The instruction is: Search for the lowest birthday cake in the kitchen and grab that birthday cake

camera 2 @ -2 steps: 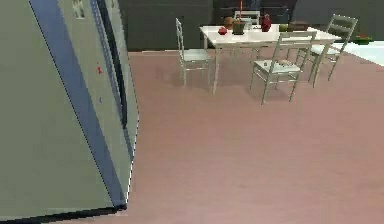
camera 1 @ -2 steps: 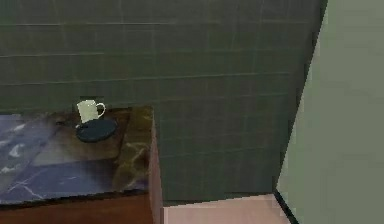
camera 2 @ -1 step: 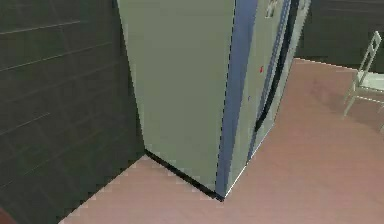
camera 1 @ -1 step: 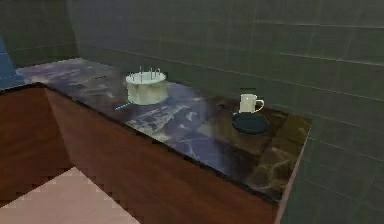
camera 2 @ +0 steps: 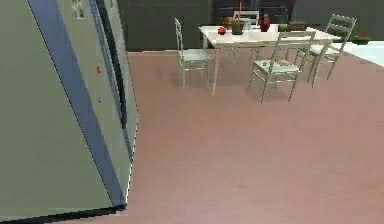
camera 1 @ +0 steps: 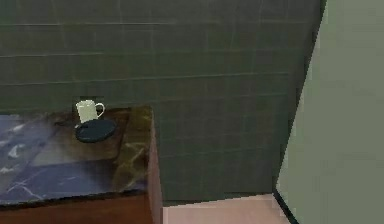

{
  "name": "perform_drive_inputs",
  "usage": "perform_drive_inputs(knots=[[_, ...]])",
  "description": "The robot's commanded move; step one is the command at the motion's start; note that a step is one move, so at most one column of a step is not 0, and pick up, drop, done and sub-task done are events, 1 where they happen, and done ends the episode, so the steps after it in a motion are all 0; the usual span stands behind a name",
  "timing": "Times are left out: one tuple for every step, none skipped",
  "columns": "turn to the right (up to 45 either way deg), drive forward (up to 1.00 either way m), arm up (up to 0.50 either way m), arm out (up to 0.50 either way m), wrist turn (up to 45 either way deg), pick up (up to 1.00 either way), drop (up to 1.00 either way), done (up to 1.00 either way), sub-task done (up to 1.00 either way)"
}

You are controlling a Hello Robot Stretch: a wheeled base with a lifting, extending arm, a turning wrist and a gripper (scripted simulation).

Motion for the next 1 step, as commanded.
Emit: perform_drive_inputs(knots=[[45.0,0.0,0.0,0.0,0.0,0.0,0.0,0.0,0.0]])
